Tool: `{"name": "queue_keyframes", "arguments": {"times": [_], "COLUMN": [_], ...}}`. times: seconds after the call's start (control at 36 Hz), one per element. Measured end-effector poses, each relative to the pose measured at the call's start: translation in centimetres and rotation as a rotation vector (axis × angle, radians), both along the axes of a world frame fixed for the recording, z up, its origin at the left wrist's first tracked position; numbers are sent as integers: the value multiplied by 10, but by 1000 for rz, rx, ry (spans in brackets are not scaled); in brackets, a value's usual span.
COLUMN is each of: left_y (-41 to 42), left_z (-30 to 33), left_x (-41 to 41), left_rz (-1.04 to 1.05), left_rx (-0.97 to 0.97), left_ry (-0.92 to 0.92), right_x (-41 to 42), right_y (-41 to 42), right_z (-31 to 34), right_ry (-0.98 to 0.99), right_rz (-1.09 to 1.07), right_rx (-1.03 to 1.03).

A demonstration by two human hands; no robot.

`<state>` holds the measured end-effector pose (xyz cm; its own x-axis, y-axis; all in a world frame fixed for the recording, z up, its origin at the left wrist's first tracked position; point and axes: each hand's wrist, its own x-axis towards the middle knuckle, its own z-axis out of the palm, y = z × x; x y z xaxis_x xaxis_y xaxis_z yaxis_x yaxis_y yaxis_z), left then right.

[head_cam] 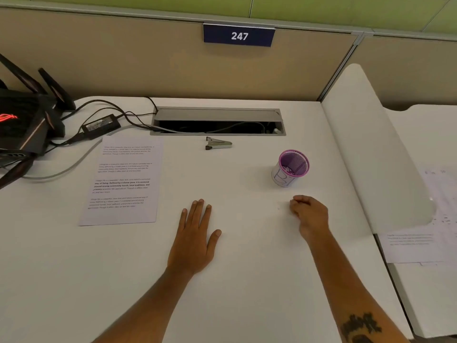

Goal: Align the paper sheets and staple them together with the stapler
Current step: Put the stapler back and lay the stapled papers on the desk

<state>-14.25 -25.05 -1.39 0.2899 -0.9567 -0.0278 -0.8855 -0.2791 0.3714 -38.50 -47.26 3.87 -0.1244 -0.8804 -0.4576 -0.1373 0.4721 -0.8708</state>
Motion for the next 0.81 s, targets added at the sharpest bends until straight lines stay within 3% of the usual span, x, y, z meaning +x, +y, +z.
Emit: {"name": "queue_keyframes", "arguments": {"times": [0.14, 0.25, 0.39, 0.53, 0.58, 0.81], "left_y": [0, 0, 0, 0, 0, 0], "left_z": [0, -1, -1, -1, -1, 0], "left_x": [0, 0, 1, 0, 0, 0], "left_rz": [-4, -3, 0, 1, 1, 1], "left_rx": [8, 1, 0, -6, -7, -5], "left_ry": [-17, -10, -7, -13, -14, -9], "right_x": [-16, -13, 6, 22, 26, 31], "right_y": [-15, -31, -60, -83, -86, -91], "right_z": [29, 59, 90, 95, 96, 101], "right_ry": [-495, -574, -310, 289, 445, 694], "right_rz": [-119, -84, 88, 288, 365, 453], "right_rx": [222, 159, -36, -339, -421, -575]}}
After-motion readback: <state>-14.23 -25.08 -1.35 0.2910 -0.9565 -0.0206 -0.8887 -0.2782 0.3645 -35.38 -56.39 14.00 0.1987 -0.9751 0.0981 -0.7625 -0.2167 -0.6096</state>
